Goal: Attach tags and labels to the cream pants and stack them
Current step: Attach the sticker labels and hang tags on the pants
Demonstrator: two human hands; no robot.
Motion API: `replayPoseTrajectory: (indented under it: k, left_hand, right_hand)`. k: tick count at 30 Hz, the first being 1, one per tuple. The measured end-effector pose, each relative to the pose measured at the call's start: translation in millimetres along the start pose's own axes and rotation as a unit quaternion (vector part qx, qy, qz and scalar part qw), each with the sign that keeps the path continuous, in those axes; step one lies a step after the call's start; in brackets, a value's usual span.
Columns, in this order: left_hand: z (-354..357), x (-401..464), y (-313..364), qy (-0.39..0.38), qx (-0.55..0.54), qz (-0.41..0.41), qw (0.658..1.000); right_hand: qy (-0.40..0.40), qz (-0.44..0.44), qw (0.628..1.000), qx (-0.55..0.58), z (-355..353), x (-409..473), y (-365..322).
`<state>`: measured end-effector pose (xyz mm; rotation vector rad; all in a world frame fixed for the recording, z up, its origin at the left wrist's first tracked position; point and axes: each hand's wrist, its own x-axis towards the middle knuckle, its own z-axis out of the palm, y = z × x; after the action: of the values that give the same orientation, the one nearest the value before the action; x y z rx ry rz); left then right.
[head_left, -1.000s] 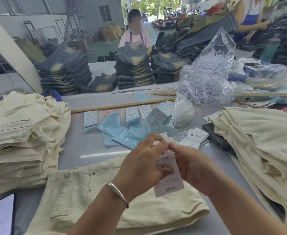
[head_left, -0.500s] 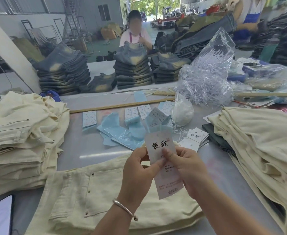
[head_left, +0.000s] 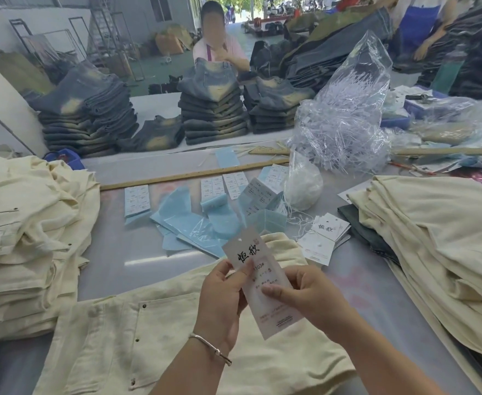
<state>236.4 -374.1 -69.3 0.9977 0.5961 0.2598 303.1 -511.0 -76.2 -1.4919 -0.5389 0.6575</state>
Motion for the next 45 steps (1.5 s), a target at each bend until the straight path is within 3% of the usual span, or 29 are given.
replayPoseTrajectory:
  k: [4,6,8,10,12,15,21,26,29,31,32,34,39,43,45]
  left_hand:
    - [-9,31,-7,-0.001,0.045,-0.017,0.999]
    - [-15,47,-12,-0.003,0.053,-0.014,0.999]
    - [-23,61,-19,0.008,0.058,-0.016,0.998]
    - [-28,71,-26,0.014,0.073,-0.023,0.997]
    - [-31,78,-33,0.017,0.084,-0.030,0.996]
    - [-30,84,-39,0.021,0.090,-0.044,0.995]
    - [-26,92,-43,0.019,0.104,-0.055,0.993]
    - [-23,90,-38,-0.004,0.095,-0.064,0.993]
    - [-19,84,-34,-0.025,0.069,-0.073,0.995]
    - [-14,78,-29,-0.042,0.039,-0.082,0.995]
    - [-12,75,-27,-0.055,0.020,-0.086,0.995]
    - [-7,67,-22,-0.087,-0.021,-0.092,0.992]
    - [1,36,-9,-0.158,-0.146,-0.112,0.970]
    - [3,11,-7,-0.195,-0.129,-0.092,0.968]
    - [-1,-1,-10,-0.174,-0.118,-0.079,0.975]
  right_hand:
    - [-0.058,0.056,0.997,-0.008,-14,17,15]
    - [-0.037,0.080,0.995,-0.039,-30,34,23]
    - [0.092,0.088,0.985,-0.115,-57,61,39]
    - [0.248,0.113,0.923,-0.270,-86,89,54]
    - [0.311,0.145,0.859,-0.380,-110,111,66]
    - [0.278,0.170,0.835,-0.444,-133,139,84]
    - [0.279,0.189,0.817,-0.468,-139,170,99]
    - [0.345,0.109,0.860,-0.361,-147,159,74]
    - [0.338,0.054,0.936,-0.081,-146,148,34]
    - [0.265,0.032,0.956,0.120,-140,138,7]
    - [0.232,0.029,0.958,0.164,-136,133,-4]
    - [0.183,0.035,0.969,0.161,-124,120,-21]
    - [0.108,0.042,0.993,0.011,-66,78,-34]
    - [0.036,0.013,0.991,-0.128,-20,39,-30]
    - [0.026,-0.018,0.976,-0.216,-11,23,-30]
